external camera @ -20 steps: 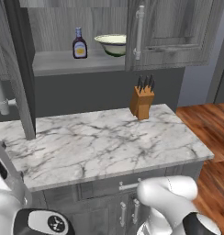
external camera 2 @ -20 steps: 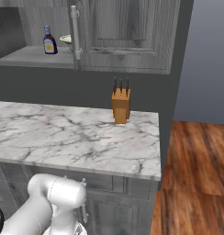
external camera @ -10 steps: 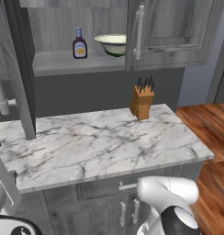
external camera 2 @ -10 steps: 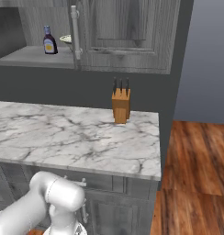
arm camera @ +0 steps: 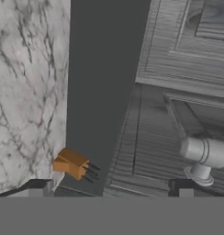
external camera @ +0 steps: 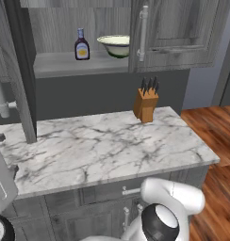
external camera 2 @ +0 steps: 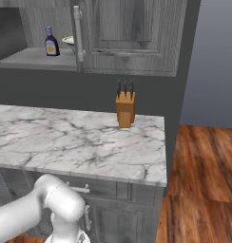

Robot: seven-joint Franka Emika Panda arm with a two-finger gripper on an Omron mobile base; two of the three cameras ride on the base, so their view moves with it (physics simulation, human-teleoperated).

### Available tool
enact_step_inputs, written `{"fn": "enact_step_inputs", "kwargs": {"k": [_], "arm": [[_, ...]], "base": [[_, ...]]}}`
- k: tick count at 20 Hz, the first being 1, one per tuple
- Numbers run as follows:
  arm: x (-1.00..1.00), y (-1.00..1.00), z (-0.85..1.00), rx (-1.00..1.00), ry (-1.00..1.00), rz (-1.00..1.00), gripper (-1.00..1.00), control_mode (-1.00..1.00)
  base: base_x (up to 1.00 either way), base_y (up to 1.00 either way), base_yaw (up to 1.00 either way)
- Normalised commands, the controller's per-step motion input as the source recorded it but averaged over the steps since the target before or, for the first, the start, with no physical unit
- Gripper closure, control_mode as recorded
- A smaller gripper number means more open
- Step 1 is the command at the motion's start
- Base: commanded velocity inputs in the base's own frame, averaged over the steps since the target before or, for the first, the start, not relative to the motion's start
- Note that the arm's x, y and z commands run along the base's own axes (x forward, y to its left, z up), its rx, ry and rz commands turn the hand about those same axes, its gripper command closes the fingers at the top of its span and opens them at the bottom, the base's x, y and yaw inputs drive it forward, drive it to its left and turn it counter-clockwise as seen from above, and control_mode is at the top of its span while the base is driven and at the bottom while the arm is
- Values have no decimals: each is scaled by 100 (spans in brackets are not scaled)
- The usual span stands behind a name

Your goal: Pick the mug and place it in the sink. Pick the bowl and place it in the open cabinet and then close the cabinet.

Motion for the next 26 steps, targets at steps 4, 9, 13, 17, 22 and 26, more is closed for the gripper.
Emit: {"fn": "enact_step_inputs", "kwargs": {"k": [4,9,13,17,22,26], "arm": [[22,1,-4,0,0,-8,-100,-100],[20,0,-11,0,0,-1,-100,-100],[24,-1,-9,0,0,0,-100,-100],[31,-2,-10,0,0,0,-100,-100],[23,-11,-7,0,0,0,-100,-100],[15,-18,-3,0,0,0,-100,-100]], "base": [[0,0,0],[0,0,0],[0,0,0],[0,0,0],[0,0,0],[0,0,0]]}}
